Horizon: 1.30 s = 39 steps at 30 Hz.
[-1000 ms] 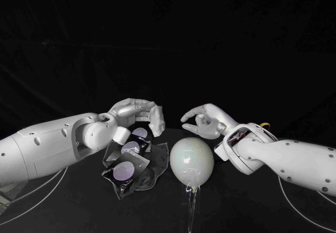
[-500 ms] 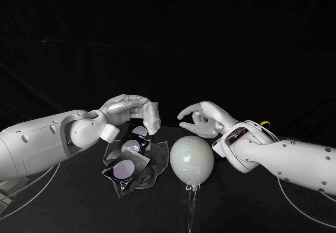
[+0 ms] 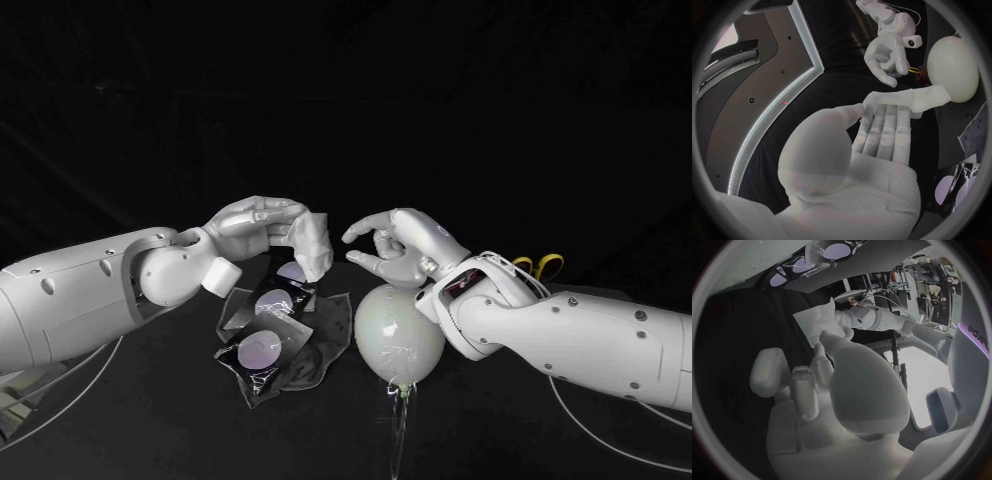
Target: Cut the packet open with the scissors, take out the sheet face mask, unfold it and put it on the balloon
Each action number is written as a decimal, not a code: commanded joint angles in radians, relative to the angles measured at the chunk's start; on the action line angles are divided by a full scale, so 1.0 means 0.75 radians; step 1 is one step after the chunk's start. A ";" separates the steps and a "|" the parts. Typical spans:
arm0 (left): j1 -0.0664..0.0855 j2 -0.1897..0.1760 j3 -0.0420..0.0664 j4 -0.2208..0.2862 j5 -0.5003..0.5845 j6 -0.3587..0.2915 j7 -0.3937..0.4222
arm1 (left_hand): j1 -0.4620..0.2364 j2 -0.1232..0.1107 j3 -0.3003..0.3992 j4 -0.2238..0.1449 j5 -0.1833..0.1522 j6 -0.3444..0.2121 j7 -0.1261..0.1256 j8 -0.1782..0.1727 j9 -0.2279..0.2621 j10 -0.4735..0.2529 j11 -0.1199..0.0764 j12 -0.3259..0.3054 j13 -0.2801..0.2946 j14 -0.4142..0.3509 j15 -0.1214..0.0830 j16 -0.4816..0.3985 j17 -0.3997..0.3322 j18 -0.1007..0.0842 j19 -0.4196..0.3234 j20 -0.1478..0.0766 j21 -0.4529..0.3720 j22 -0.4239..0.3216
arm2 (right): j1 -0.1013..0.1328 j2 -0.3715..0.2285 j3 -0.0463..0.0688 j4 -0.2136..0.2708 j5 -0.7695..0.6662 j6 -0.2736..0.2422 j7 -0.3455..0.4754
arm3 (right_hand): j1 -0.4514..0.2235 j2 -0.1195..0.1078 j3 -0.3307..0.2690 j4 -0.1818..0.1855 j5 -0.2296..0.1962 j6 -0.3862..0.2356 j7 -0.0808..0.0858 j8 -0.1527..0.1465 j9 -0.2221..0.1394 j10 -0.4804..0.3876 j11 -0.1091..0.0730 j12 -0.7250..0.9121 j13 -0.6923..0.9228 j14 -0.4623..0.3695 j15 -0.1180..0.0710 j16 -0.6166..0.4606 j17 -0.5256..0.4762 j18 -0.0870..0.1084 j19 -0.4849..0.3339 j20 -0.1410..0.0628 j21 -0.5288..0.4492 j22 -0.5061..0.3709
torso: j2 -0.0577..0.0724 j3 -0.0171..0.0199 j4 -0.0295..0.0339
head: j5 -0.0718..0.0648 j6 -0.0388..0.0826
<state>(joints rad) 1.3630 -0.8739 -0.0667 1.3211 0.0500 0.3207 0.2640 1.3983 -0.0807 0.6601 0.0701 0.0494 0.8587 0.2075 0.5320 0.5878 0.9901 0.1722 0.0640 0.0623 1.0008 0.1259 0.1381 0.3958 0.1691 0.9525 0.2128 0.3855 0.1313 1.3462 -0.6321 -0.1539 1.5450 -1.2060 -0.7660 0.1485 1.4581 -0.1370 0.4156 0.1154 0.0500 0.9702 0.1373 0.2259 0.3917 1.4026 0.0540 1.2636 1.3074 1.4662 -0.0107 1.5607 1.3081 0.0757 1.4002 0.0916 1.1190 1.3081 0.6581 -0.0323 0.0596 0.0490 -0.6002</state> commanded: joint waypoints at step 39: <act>0.002 0.003 0.003 0.017 -0.007 0.027 0.033 | 0.015 0.001 0.087 -0.080 0.003 0.001 0.007 -0.006 0.002 -0.010 0.006 -0.002 -0.001 0.005 0.005 -0.012 -0.007 0.013 -0.005 0.000 -0.008 -0.002 | -0.033 0.109 0.001 -0.057 0.012 -0.015 -0.081 | -0.034 -0.008 -0.008 0.007 -0.001 0.015 0.001 -0.009 -0.004 0.011 0.001 0.014 0.067 0.133 0.000 0.005 0.331 0.009 0.002 0.003 -0.007 0.204 | -0.001 -0.0004 -0.0009 | 0.013 -0.014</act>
<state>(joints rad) 1.3630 -0.8731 -0.0662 1.3311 0.0458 0.3299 0.2707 1.4012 -0.0778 0.6600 0.0701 0.0481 0.8568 0.2055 0.5240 0.5873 0.9869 0.1757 0.0639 0.0623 0.9972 0.1295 0.1342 0.3915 0.1612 0.9524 0.2128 0.3855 0.1303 1.3219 -0.5515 -0.1539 1.5004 -1.1952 -0.7873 0.0818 1.4420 -0.1445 0.4124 0.1186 0.0500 0.9757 0.1392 0.2221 0.3895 1.4024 0.0539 1.2680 1.3081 1.4645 -0.0090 1.5607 1.3082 0.0753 1.4000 0.0916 1.1150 1.3081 0.6574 -0.0324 0.0588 0.0583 -0.6091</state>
